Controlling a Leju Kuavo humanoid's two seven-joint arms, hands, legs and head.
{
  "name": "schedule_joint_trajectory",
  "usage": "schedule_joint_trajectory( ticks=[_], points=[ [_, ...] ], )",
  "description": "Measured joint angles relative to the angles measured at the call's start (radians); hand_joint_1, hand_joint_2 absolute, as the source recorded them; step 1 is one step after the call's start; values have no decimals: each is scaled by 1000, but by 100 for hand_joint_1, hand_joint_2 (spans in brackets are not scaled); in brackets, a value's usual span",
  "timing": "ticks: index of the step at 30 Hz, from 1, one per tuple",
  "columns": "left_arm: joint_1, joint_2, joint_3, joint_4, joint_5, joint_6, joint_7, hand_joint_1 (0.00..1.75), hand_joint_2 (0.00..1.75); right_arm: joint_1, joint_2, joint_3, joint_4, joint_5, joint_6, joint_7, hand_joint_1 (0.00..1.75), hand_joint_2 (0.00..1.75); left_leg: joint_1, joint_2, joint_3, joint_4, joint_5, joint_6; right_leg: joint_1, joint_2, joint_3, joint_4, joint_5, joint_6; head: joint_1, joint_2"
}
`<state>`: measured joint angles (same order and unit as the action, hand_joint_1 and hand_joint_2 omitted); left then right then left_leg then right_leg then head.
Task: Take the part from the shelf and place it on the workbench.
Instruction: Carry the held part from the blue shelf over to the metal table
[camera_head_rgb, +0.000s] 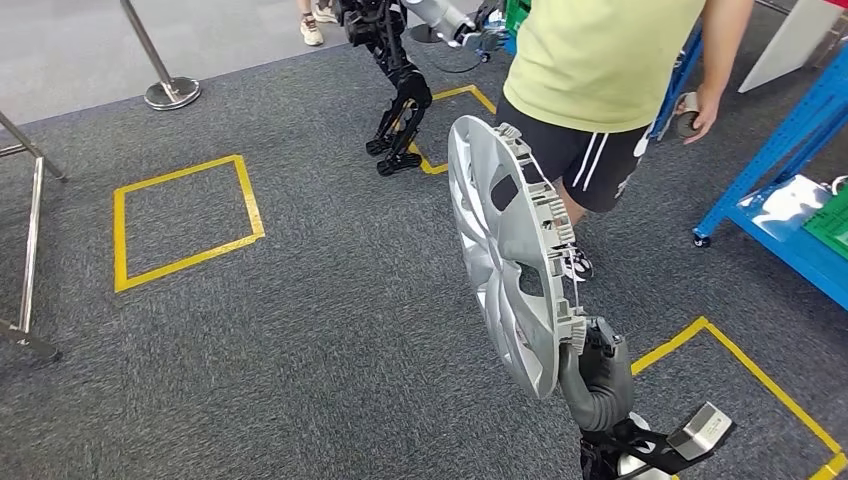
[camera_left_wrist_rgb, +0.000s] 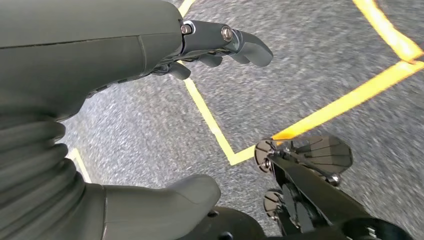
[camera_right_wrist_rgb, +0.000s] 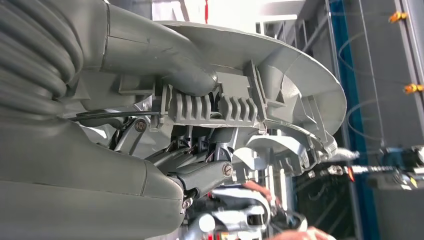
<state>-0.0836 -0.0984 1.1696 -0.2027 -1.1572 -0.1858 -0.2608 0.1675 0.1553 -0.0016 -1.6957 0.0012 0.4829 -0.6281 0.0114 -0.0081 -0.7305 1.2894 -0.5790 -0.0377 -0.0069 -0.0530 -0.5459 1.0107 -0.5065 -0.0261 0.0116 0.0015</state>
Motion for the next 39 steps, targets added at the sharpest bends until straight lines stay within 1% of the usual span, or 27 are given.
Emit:
schedule_joint_trajectory(
  ticks=[1, 2, 4, 5, 6, 8, 9, 10, 12, 13, 14, 15, 16, 17, 19, 21, 23, 24, 25, 27, 29, 30, 31, 33, 35, 36, 39],
  points=[
    [1, 0, 0, 0, -1, 0, 0, 0, 175, 2, 0, 0, 0, 0, 0, 0, 175, 175, 1, 7, 23, -36, 23, -2, 0, -13, 1, 1, -1, 2, 0, 0],
    [2, 0, 0, 0, -1, 0, 0, 0, 175, 3, 0, 0, 0, 0, -1, 0, 175, 175, 2, 22, 63, -102, 54, -3, -1, -25, 2, 3, -3, 5, 0, 0],
    [0, 0, 0, 0, -5, -1, 0, 0, 175, 4, 0, 0, 0, 1, -3, 0, 175, 175, 0, 58, 129, -218, 93, 5, 3, -46, 3, 9, -10, 15, 0, 0],
    [-1, 0, 0, 0, -7, -2, -1, 0, 175, 5, 0, 0, 0, 1, -4, 0, 175, 175, -2, 67, 143, -247, 99, 12, 5, -54, 4, 12, -13, 21, 2, 0],
    [-1, -1, 0, 0, -9, -2, -1, 0, 175, 6, 0, 0, 0, 2, -4, 0, 175, 175, -5, 64, 143, -253, 98, 19, 7, -63, 5, 13, -14, 27, 3, 0],
    [1, -1, 0, 0, -12, -3, -2, 0, 175, 6, 1, 0, 0, 2, -5, 0, 175, 175, -6, 43, 138, -255, 103, 32, 4, -72, 8, 14, -18, 39, 5, 0],
    [2, -1, 0, 0, -13, -3, -2, 0, 175, 6, 1, 0, 0, 2, -5, 0, 175, 175, -4, 33, 137, -257, 105, 38, 1, -56, 6, 24, -27, 46, 6, 0],
    [2, -1, 0, 0, -13, -3, -2, 0, 175, 6, 1, 0, -1, 1, -5, 0, 175, 175, -2, 23, 137, -258, 107, 44, -2, -28, -5, 52, -48, 51, 8, 0],
    [-1, 0, 0, -1, -14, -3, -2, 0, 175, 10, 1, 0, -1, 1, -6, -1, 175, 175, -1, 1, 133, -259, 111, 52, -4, 31, -60, 170, -113, 56, 11, 0],
    [-3, 0, 0, -1, -14, -3, -2, 0, 175, 12, 1, 0, -1, 1, -8, 0, 175, 175, -2, -12, 131, -259, 112, 55, -4, 43, -95, 241, -143, 55, 12, 0],
    [-4, 0, 0, -1, -14, -3, -3, 0, 175, 13, 1, 0, -1, 1, -9, 0, 175, 175, -4, -25, 129, -258, 113, 56, -3, 47, -122, 291, -157, 54, 12, 0],
    [-3, 0, 0, -1, -15, -3, -3, 0, 175, 15, 1, 0, -1, 1, -11, 0, 175, 175, -5, -39, 128, -257, 114, 56, -2, 49, -133, 308, -150, 51, 12, 0],
    [-2, 0, 0, -1, -15, -3, -2, 0, 175, 15, 1, 0, -1, 1, -12, 0, 175, 175, -5, -53, 128, -257, 115, 56, -2, 53, -122, 280, -123, 47, 12, 0],
    [-1, 0, 0, -1, -15, -3, -2, 0, 175, 15, 1, 0, -1, 1, -13, 0, 175, 175, -5, -68, 128, -256, 117, 54, -2, 62, -93, 217, -84, 42, 13, 0],
    [-2, -3, 0, -1, -16, -3, -2, 0, 175, 15, 1, 0, -1, 1, -14, 0, 175, 175, -4, -96, 126, -255, 121, 47, 0, 109, -27, 76, -25, 32, 13, 0],
    [-2, -5, 0, -1, -16, -3, -3, 0, 175, 14, 1, 0, -1, 2, -14, 0, 175, 175, -2, -118, 120, -256, 126, 36, 4, 135, -3, 18, -12, 28, 15, 0],
    [0, -5, 0, -1, -15, -3, -5, 0, 175, 14, 1, 0, -1, 3, -14, 0, 175, 175, 0, -135, 114, -260, 133, 23, 6, 112, -2, 12, -5, 19, 15, 0],
    [2, -5, 0, -1, -15, -4, -6, 0, 175, 13, 2, 0, -2, 4, -14, 1, 175, 175, -1, -123, 109, -255, 130, 19, 4, 100, 0, 5, 0, 13, 15, 0],
    [3, -5, 0, 0, -14, -7, -10, 0, 175, 13, 2, 0, -2, 4, -14, 1, 175, 175, -3, -98, 98, -235, 114, 16, 2, 86, 2, -1, 4, 6, 12, 0],
    [1, -5, 0, 0, -10, -17, -29, 0, 175, 15, 3, -1, -3, 4, -14, 2, 175, 175, -6, -32, 53, -138, 52, 11, 2, 59, 3, -8, 8, -3, 6, 0],
    [-2, -5, 0, -1, -5, -23, -51, 0, 175, 19, 3, -2, -3, 5, -15, 3, 175, 175, -2, -7, 3, -17, -7, 2, 3, 35, 2, -7, 7, -5, 3, 0],
    [-2, -5, 0, -1, -4, -24, -58, 0, 175, 20, 3, -3, -3, 5, -16, 4, 175, 175, 1, -3, -3, 9, -13, -2, 3, 25, 1, -6, 7, -5, 3, 0],
    [-1, -4, 0, -1, -5, -23, -61, 0, 175, 20, 3, -3, -3, 5, -16, 5, 175, 175, 4, 0, 11, -4, 0, -6, 2, 18, 0, -6, 7, -3, 3, 0],
    [1, -3, 0, -1, -9, -22, -63, 0, 175, 20, 3, -3, -3, 6, -16, 7, 175, 175, 10, 9, 88, -132, 55, -10, -1, 9, 1, 0, 3, 5, 3, 0],
    [0, -2, -1, -1, -13, -22, -62, 0, 175, 20, 3, -3, -3, 7, -16, 9, 175, 175, 9, 15, 151, -240, 88, -2, 2, 5, -1, 11, -4, 16, 3, 0],
    [0, -3, -1, -1, -15, -22, -61, 0, 175, 19, 3, -3, -3, 8, -16, 10, 175, 175, 8, 16, 161, -260, 91, 4, 4, 4, -2, 15, -6, 16, 4, 0],
    [0, -5, -1, 0, -18, -21, -56, 0, 175, 18, 3, -3, -4, 10, -16, 13, 175, 175, 6, 13, 163, -268, 96, 15, 6, 6, 1, 5, 0, 9, 7, 0]
  ],
)
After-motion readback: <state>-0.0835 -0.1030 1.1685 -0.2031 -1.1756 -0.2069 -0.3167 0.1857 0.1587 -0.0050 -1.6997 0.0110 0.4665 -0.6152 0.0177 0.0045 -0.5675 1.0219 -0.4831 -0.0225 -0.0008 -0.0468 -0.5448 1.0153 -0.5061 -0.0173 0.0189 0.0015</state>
